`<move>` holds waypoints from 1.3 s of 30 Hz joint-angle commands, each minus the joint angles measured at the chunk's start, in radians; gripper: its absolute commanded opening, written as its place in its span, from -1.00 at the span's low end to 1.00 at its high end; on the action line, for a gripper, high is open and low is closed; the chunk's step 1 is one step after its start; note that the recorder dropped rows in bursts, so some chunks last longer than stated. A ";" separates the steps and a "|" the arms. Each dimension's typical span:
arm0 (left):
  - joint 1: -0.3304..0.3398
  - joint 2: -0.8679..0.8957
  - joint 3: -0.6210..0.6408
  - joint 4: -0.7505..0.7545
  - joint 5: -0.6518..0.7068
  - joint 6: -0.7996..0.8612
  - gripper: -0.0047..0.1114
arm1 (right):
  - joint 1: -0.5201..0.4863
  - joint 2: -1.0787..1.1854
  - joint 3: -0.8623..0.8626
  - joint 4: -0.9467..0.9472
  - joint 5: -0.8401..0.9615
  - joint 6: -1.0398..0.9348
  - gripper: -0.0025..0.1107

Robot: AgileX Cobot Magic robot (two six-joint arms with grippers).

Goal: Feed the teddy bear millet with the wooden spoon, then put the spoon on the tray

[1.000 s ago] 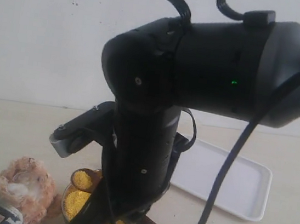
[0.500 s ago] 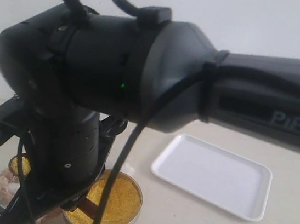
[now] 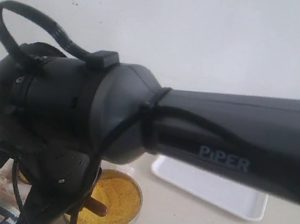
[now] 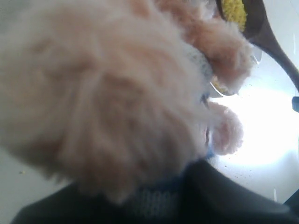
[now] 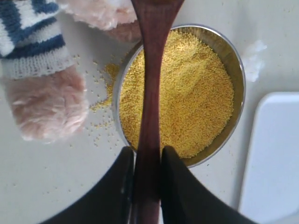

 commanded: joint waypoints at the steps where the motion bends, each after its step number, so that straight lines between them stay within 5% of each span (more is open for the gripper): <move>1: 0.003 -0.009 0.003 -0.019 0.013 0.005 -0.85 | 0.027 0.016 -0.009 -0.075 0.001 -0.004 -0.81; 39: 0.003 -0.009 0.003 -0.019 0.013 0.005 -0.85 | 0.129 0.060 0.088 -0.497 0.001 0.074 -0.81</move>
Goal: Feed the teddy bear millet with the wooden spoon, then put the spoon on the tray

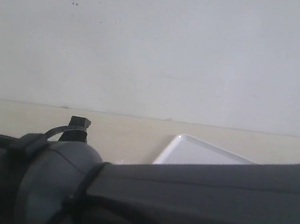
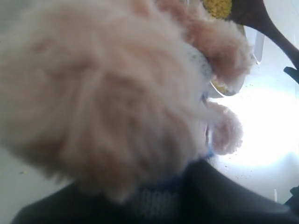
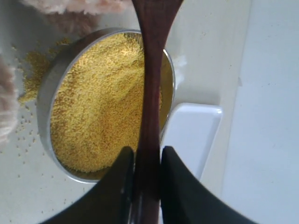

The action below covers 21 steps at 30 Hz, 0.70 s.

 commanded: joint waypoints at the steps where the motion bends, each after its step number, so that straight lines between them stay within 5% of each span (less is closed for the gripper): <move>1: 0.003 -0.009 0.003 -0.019 0.015 0.005 -0.85 | 0.015 -0.005 0.003 -0.069 0.003 0.009 -0.81; 21: 0.003 -0.009 0.003 -0.019 0.015 0.005 -0.85 | 0.038 -0.005 0.037 -0.113 0.003 0.012 -0.81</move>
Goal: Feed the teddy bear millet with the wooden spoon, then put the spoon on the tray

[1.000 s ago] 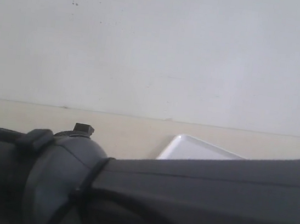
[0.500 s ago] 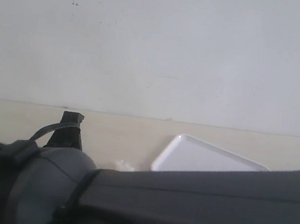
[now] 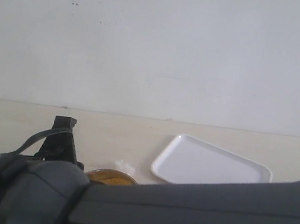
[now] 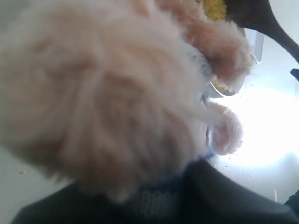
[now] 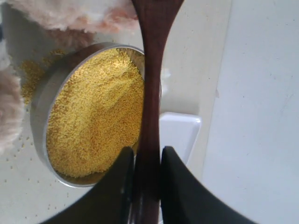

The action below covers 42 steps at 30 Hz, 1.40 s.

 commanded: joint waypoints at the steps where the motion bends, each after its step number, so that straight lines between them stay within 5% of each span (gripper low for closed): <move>1: 0.003 -0.009 0.003 -0.019 0.015 0.005 -0.85 | -0.004 -0.005 0.030 -0.038 0.003 0.007 -0.81; 42: 0.003 -0.009 0.003 -0.019 0.015 0.005 -0.85 | 0.051 -0.005 0.106 -0.249 0.003 0.146 -0.81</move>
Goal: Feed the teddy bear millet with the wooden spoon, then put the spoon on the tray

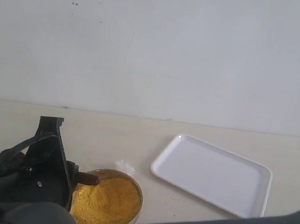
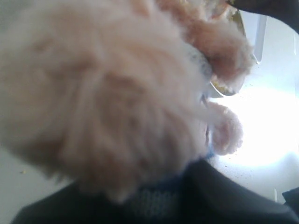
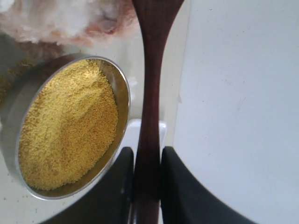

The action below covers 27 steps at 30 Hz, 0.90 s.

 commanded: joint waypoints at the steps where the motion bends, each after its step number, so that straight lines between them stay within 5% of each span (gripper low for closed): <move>1: 0.003 -0.009 0.003 -0.019 0.015 0.005 -0.85 | -0.002 -0.007 0.055 -0.072 0.005 0.010 -0.81; 17: 0.003 -0.009 0.003 -0.019 0.015 0.005 -0.85 | -0.023 -0.078 0.117 -0.119 0.005 0.128 -0.81; 23: 0.003 -0.009 0.003 -0.019 0.015 0.005 -0.85 | -0.107 -0.205 0.126 0.108 0.005 0.240 -0.81; 27: 0.003 -0.009 0.003 -0.019 0.015 0.005 -0.85 | -0.162 -0.256 0.143 0.354 0.005 0.009 -0.81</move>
